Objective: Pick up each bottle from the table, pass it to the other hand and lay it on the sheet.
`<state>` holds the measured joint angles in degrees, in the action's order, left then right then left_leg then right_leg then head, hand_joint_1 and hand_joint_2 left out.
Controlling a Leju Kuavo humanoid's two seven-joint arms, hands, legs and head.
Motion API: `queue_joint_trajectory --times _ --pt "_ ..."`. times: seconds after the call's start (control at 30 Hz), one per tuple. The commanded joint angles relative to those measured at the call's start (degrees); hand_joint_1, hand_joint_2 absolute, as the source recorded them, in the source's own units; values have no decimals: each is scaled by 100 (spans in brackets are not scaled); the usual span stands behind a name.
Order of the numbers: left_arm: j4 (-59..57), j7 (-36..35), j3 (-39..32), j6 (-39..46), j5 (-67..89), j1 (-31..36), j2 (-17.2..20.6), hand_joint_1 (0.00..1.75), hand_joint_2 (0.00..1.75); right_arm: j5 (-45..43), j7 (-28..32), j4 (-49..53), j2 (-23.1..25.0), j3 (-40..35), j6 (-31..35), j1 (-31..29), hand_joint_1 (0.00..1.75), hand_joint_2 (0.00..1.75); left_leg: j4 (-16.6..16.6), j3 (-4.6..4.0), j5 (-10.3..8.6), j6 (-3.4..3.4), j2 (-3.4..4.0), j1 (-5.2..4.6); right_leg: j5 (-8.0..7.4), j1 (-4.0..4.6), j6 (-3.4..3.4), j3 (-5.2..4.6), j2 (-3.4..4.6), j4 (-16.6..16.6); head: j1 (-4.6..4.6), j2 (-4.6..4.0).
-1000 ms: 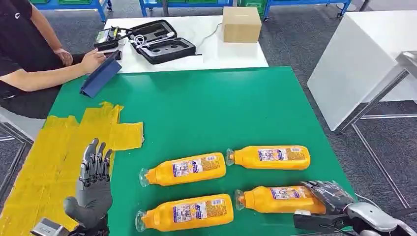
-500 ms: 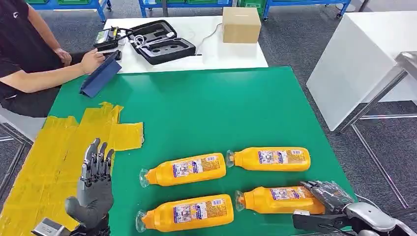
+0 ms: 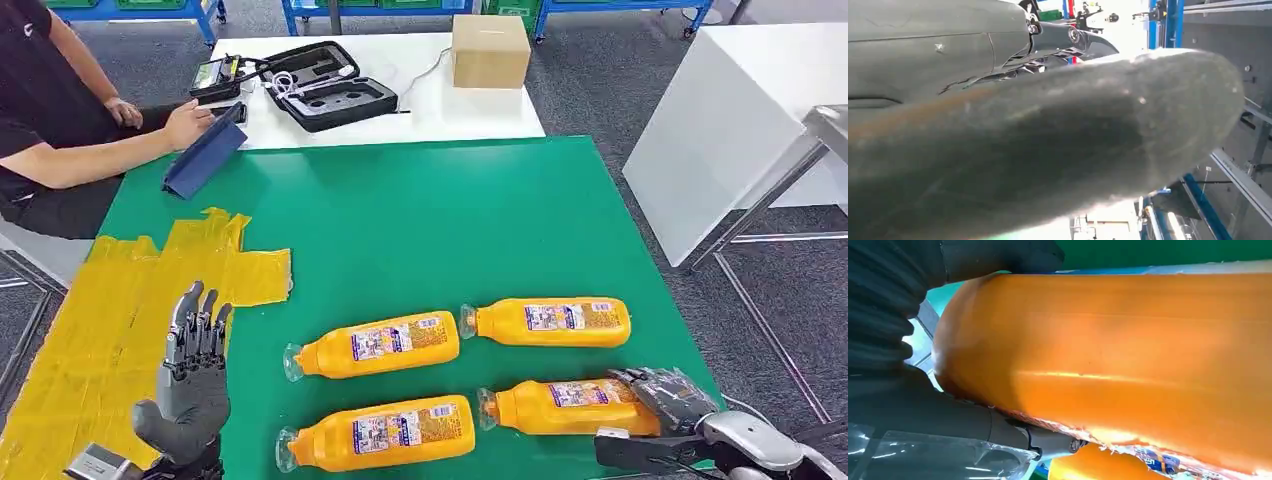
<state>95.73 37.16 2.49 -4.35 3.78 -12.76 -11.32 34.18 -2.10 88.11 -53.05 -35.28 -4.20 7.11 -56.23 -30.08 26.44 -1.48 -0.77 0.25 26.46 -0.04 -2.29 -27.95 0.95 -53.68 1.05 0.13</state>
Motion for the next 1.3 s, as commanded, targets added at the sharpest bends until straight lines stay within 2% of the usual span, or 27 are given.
queue_joint_trajectory --times 0.03,0.07,0.1,0.13,0.17,0.2,0.23,0.27,0.3,0.33,0.4,0.43,0.5,0.7,0.87,0.93,0.97,1.0,1.03,1.07,1.23,1.3 --pt "617 -84 -1403 -707 -710 -1051 -843 0 175 -1117 1559 1991 3790 2530 875 832 175 175 15 3 2 15 48 28 -19 28 13 1 41 29 0 0" --pt "622 -85 -1469 -775 -696 -1053 -868 0 175 -1091 1520 2004 3823 2523 847 804 175 175 26 -20 2 21 74 26 -23 28 17 -6 67 22 -13 0" --pt "581 -83 -1476 -794 -706 -996 -868 0 175 -1107 1581 1939 3788 2585 834 850 175 175 15 -39 1 18 26 38 0 42 4 68 29 8 -33 0" --pt "564 -90 -1470 -813 -700 -965 -868 0 175 -1138 1665 1898 3776 2633 831 884 175 175 11 -51 14 34 59 52 -6 60 16 34 57 0 -24 0" --pt "530 -110 -1454 -814 -662 -918 -868 0 175 -1171 1831 1815 3773 2737 811 945 175 175 11 -61 2 27 30 23 -7 32 16 9 35 -8 -6 0" --pt "517 -117 -1445 -799 -649 -894 -868 0 175 -1181 1900 1784 3780 2784 796 969 175 175 2 -70 3 32 41 8 3 13 20 -28 34 -37 30 0" --pt "503 -124 -1432 -780 -639 -870 -868 0 175 -1190 1966 1753 3784 2830 779 997 175 175 7 -71 -21 3 -28 -25 15 -27 5 -25 -36 -47 50 0" --pt "503 -124 -1432 -780 -639 -870 -868 0 175 -1190 1966 1753 3784 2830 779 997 175 175 3 -54 -15 10 -54 6 31 3 8 -56 -52 -30 31 0" --pt "494 -127 -1421 -764 -632 -853 -868 0 175 -1195 2032 1723 3792 2880 759 1020 175 175 -2 -78 -15 16 -64 14 33 7 15 -65 -63 -32 17 0" --pt "494 -127 -1421 -764 -632 -853 -868 0 175 -1195 2032 1723 3792 2880 759 1020 175 175 11 -79 -14 16 -72 -5 42 -6 22 -68 -72 -41 31 0" --pt "494 -126 -1438 -769 -632 -862 -868 0 175 -1180 2087 1710 3882 2967 732 996 175 175 8 -102 -9 20 -44 0 32 0 24 -65 -45 -39 28 0" --pt "490 -124 -1445 -770 -633 -864 -868 0 175 -1171 2090 1707 3918 3015 735 977 175 175 10 -96 -5 21 -51 -2 39 0 23 -24 -55 -38 28 0" --pt "500 -116 -1445 -768 -640 -884 -868 0 175 -1097 2130 1698 4057 3143 756 926 175 175 8 -92 -5 20 -47 -5 41 -3 21 -17 -55 -39 26 0" --pt "517 -120 -1442 -794 -626 -903 -868 0 175 -1021 2159 1608 4192 3216 684 801 175 175 6 -105 -12 20 -48 -11 34 -12 23 -33 -53 -42 28 0" --pt "480 -139 -1418 -970 -615 -857 -868 0 175 -934 2171 1140 4464 2889 540 357 175 175 10 -107 -14 20 -41 -11 29 -12 22 -36 -42 -39 26 0" --pt "422 -252 -1263 -1176 -647 -779 -868 0 175 -809 2079 534 4752 2479 414 -208 175 175 13 -105 -16 21 -37 -9 26 -10 22 -36 -38 -36 28 0" --pt "380 -341 -1144 -1275 -621 -713 -868 0 175 -728 2015 147 4960 2238 411 -548 175 175 17 -96 -16 24 -10 -6 17 -7 25 -34 -16 -31 26 0" --pt "334 -405 -1030 -1185 -592 -646 -868 0 175 -613 1916 -188 5125 2023 590 -819 175 175 18 -98 -17 22 -14 -5 17 -6 24 -33 -16 -30 26 0" --pt "325 -409 -1005 -1156 -587 -633 -868 0 175 -605 1899 -247 5149 1971 638 -868 175 175 16 -101 -17 21 -21 -4 19 -4 23 -32 -24 -32 26 0" --pt "325 -409 -1005 -1156 -587 -633 -868 0 175 -605 1899 -247 5149 1971 638 -868 175 175 18 -96 -19 24 5 -2 13 -1 25 -33 -8 -30 28 0" --pt "351 -407 -1037 -1196 -607 -667 -852 0 175 -706 1883 -67 4963 1933 721 -744 175 175 11 -96 -18 20 -40 -10 31 -10 22 -30 -48 -40 28 0" --pt "310 -479 -889 -1349 -586 -615 -823 0 175 -699 1858 -379 5176 1710 543 -1017 175 175 11 -94 -14 19 -39 -10 33 -10 20 -23 -48 -38 26 0"
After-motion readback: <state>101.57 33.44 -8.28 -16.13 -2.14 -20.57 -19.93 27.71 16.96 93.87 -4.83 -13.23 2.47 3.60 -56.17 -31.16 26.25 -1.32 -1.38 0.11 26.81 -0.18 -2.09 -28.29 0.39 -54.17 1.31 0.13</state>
